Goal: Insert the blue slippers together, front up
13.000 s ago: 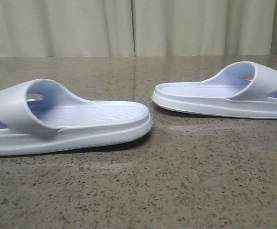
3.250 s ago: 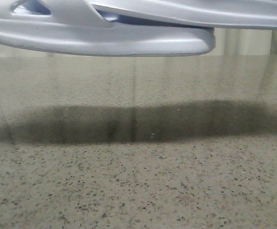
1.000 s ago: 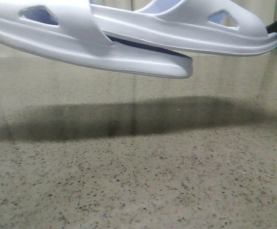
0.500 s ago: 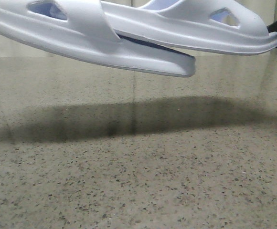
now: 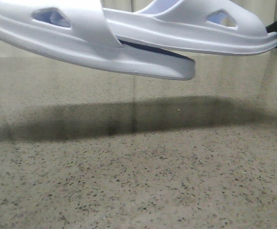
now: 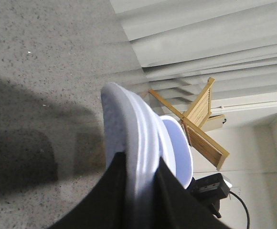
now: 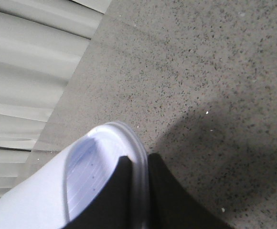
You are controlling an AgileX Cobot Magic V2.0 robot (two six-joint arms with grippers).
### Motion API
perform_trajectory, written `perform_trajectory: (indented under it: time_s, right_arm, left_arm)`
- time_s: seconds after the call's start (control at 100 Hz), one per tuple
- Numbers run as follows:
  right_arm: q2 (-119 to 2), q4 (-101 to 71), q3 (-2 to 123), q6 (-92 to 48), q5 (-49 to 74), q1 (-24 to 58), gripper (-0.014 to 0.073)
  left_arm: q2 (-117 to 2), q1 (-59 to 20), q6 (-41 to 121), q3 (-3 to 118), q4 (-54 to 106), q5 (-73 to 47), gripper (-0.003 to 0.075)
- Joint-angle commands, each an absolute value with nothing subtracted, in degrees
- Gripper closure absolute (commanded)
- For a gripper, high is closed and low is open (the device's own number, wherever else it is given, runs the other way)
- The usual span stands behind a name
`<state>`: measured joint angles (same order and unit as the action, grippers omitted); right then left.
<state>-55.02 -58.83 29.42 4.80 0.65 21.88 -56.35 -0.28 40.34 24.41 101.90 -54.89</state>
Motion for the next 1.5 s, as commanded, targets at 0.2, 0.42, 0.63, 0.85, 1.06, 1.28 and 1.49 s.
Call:
perform_trajectory:
  time_s: [0.2,0.42,0.63,0.85,1.06,1.28,1.49]
  right_arm:
    - [-54.70,-59.22,31.63,4.59,1.63,22.38,0.0701]
    - [-54.70,-59.22,31.63,4.59,1.78,22.38,0.0701]
    - [-54.70,-58.97,31.63,4.59,2.71,22.38,0.0701]
    - [-54.70,-58.22,31.52,4.59,3.13,22.19,0.0701]
    - [-54.80,-57.98,31.52,4.59,3.28,22.19,0.0701]
    - [-54.80,-57.77,31.52,4.49,3.53,22.19,0.0701]
    - [-54.92,-57.64,31.52,3.86,4.06,22.19,0.0701]
  left_arm:
    - [-62.86,-0.82,44.76,25.88,106.62,-64.96,0.0704]
    - [-66.75,-0.71,51.66,25.88,106.62,-72.59,0.0704]
    - [-66.86,-0.71,52.55,25.88,106.62,-72.59,0.0704]
    - [-65.51,-0.71,52.55,26.12,106.62,-72.59,0.0704]
    - [-62.89,-0.71,50.80,28.85,106.62,-72.59,0.0704]
    - [-62.70,-1.61,49.30,29.27,106.62,-72.59,0.0704]
    - [-62.70,-3.16,48.18,29.27,106.62,-72.59,0.0704]
